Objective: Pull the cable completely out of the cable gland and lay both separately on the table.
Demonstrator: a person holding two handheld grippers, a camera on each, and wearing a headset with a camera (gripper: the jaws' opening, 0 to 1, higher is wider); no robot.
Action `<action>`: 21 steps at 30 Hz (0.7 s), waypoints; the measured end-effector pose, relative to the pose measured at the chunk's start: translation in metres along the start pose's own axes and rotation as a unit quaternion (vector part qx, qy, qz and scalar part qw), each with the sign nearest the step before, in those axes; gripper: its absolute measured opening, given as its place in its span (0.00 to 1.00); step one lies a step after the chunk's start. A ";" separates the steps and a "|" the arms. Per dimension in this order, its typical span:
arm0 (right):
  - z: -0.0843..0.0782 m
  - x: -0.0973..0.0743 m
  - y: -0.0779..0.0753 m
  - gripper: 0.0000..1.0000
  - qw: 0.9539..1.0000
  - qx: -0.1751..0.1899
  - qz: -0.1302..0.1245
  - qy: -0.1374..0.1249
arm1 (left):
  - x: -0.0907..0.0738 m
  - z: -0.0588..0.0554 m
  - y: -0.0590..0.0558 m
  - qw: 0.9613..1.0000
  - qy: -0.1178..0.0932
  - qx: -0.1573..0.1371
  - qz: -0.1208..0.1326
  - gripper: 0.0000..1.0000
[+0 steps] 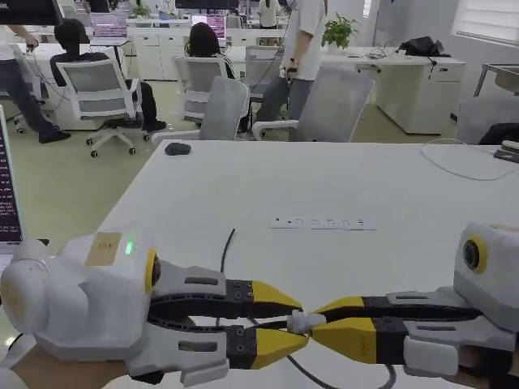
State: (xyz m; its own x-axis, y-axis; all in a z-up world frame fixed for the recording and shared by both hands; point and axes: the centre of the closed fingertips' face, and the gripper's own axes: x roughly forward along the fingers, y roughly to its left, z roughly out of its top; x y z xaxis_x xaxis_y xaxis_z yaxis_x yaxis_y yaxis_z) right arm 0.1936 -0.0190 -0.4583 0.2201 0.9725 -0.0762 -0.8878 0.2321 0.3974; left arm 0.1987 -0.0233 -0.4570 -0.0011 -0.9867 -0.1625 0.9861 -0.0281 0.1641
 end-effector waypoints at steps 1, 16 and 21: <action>0.000 0.000 0.000 0.11 1.000 -0.003 -0.003 0.003 | 0.000 0.000 0.000 1.000 0.001 -0.001 0.000 0.15; -0.001 0.005 0.014 0.08 0.991 -0.131 0.023 0.031 | -0.005 0.003 -0.005 0.976 0.000 -0.212 -0.056 0.14; -0.001 0.003 0.011 0.08 0.981 -0.193 0.027 0.026 | -0.005 0.003 -0.003 0.971 -0.005 -0.233 -0.052 0.14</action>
State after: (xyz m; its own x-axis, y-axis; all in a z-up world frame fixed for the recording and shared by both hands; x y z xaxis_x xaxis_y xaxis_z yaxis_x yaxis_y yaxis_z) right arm 0.1842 -0.0130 -0.4546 0.1562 0.9809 -0.1157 -0.9866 0.1605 0.0280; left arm 0.1955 -0.0188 -0.4542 -0.1031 -0.9841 -0.1444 0.9487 -0.0536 -0.3115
